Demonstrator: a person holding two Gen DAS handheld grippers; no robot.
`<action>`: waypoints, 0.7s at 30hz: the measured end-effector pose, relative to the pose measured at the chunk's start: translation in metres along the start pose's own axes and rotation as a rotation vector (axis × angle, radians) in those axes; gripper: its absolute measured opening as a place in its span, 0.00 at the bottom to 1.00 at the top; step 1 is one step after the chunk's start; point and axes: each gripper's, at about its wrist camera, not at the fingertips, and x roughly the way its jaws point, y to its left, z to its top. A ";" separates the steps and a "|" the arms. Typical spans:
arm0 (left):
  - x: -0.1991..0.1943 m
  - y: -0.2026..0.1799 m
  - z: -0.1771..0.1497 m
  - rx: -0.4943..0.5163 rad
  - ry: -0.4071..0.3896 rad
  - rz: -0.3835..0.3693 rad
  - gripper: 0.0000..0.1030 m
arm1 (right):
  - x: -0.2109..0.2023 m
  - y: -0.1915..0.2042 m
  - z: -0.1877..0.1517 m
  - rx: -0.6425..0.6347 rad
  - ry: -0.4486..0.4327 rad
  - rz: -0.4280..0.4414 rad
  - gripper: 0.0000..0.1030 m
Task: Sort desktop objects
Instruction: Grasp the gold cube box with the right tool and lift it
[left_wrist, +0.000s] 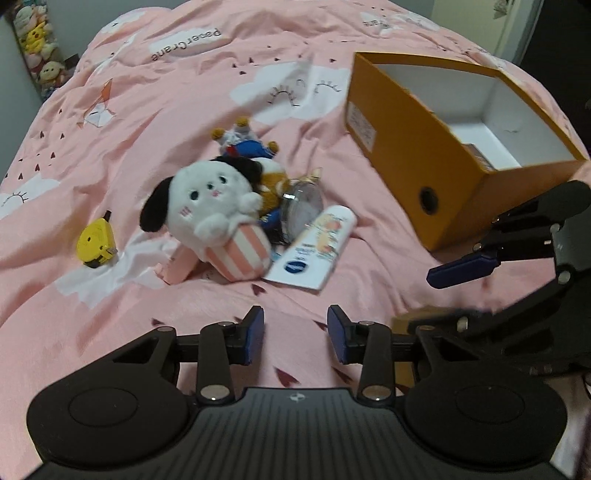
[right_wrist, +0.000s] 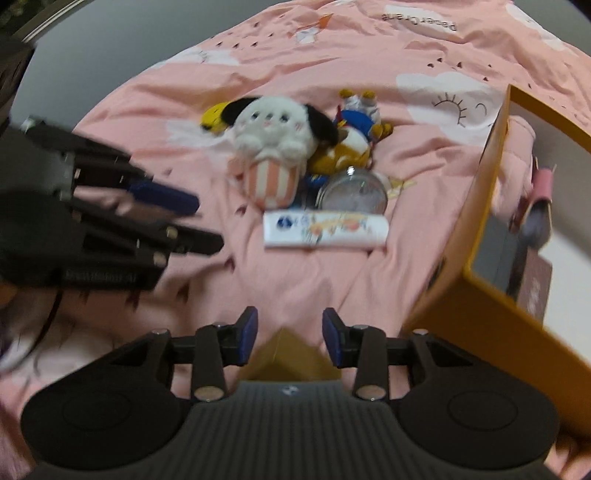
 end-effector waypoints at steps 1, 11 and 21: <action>-0.002 -0.003 -0.001 0.006 0.002 -0.003 0.43 | -0.001 0.003 -0.006 -0.021 0.004 -0.004 0.54; -0.009 -0.026 -0.013 0.018 0.013 0.006 0.43 | 0.016 -0.038 -0.048 0.433 0.060 0.086 0.71; -0.011 -0.030 -0.014 0.000 0.018 0.029 0.43 | 0.033 -0.041 -0.058 0.579 0.102 0.144 0.60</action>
